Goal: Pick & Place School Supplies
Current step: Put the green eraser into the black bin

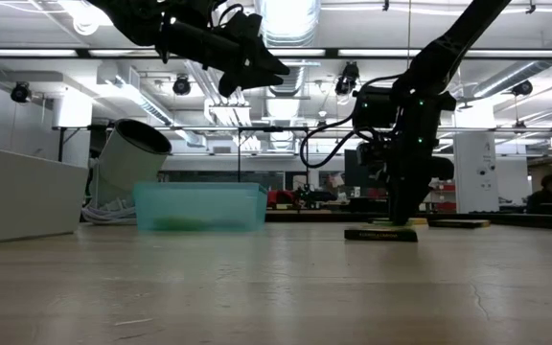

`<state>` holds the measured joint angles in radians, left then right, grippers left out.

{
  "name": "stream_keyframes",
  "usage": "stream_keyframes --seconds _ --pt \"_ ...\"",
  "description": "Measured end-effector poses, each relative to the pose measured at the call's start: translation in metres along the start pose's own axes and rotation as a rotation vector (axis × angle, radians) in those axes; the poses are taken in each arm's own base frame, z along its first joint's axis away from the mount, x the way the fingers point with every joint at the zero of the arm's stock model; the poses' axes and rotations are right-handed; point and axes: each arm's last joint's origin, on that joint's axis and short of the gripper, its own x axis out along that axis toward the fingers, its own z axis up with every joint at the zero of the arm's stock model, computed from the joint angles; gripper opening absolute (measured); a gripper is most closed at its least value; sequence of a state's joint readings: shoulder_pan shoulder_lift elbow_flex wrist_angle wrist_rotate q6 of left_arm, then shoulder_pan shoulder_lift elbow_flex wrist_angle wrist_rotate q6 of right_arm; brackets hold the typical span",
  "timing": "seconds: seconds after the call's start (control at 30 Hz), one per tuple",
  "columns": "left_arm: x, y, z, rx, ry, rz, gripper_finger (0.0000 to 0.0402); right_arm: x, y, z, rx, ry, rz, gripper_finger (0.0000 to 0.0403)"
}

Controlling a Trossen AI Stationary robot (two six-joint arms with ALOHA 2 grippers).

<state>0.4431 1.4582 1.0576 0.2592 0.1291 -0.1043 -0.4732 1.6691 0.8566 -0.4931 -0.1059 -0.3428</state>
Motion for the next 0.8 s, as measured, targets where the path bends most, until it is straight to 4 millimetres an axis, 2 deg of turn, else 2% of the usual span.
stream_keyframes --seconds 0.47,0.8 --pt "0.0 0.0 0.0 -0.005 0.0 0.0 0.0172 -0.002 -0.001 0.002 0.001 -0.008 -0.005 0.0078" --pt "0.0 0.0 0.0 -0.007 0.0 0.0 0.0172 -0.019 -0.005 0.018 -0.009 -0.067 -0.029 0.0076"
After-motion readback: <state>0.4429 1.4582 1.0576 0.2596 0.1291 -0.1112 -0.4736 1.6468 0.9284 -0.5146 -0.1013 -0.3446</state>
